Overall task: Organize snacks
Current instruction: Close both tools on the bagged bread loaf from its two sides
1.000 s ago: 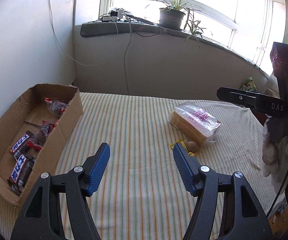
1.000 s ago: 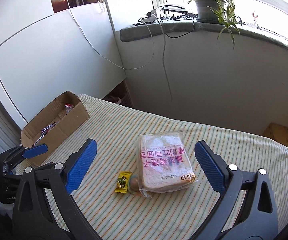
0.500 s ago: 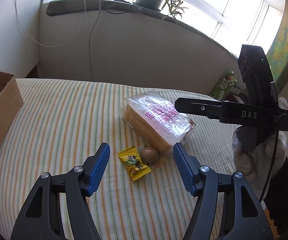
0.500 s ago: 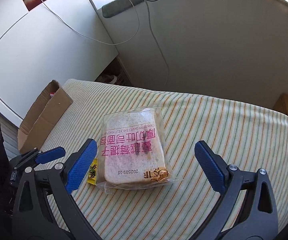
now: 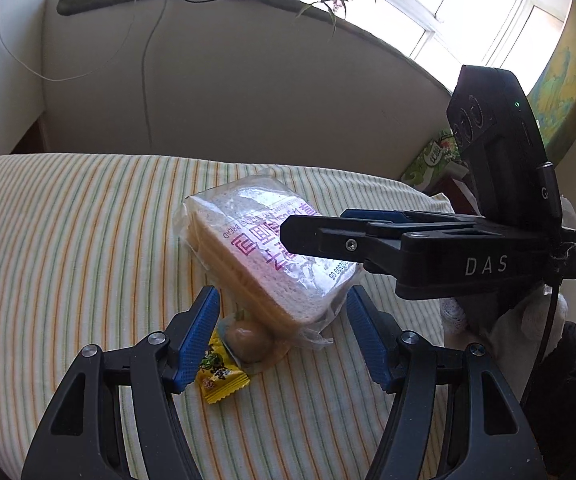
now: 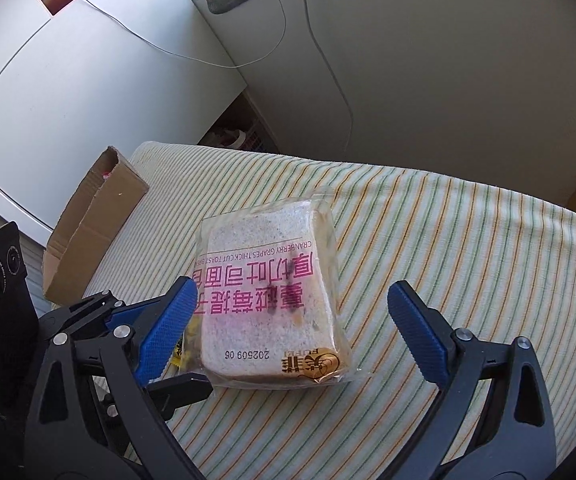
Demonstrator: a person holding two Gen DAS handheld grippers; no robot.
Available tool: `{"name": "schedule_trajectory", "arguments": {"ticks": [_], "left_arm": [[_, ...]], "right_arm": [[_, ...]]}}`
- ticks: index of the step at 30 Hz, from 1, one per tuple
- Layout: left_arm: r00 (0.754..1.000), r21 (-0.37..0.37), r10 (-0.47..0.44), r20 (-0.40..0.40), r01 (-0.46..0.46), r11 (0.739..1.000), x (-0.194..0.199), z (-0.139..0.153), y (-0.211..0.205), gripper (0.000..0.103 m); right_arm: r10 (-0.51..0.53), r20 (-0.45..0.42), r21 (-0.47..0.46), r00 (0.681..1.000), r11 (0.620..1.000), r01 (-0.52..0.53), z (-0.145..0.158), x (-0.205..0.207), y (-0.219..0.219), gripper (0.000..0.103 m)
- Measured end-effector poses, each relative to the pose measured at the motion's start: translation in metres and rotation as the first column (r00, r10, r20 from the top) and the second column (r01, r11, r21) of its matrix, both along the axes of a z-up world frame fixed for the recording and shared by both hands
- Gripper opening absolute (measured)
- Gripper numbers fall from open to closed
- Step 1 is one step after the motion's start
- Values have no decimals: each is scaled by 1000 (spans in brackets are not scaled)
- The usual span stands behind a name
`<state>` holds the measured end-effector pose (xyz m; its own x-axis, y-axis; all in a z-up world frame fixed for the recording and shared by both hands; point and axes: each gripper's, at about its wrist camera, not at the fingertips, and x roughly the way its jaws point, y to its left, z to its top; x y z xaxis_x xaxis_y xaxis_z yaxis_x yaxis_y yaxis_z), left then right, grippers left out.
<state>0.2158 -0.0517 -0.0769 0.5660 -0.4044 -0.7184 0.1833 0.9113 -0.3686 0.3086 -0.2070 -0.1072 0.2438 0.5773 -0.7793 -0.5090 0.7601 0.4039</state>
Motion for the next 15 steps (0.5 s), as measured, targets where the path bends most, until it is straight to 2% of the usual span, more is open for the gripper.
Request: {"name": "schedule_trajectory", "arguments": {"ticks": [4, 11, 15], "left_arm": [[1000, -1, -5, -9, 5, 1000, 4, -2, 0, 66], [999, 10, -42, -9, 43, 999, 2, -3, -8, 66], [998, 18, -57, -5, 57, 998, 2, -4, -11, 63]], "right_arm": [[16, -23, -1, 1000, 1000, -16, -6, 1, 4, 89], [24, -68, 34, 997, 999, -22, -12, -1, 7, 70], [14, -65, 34, 998, 999, -11, -10, -5, 7, 66]]}}
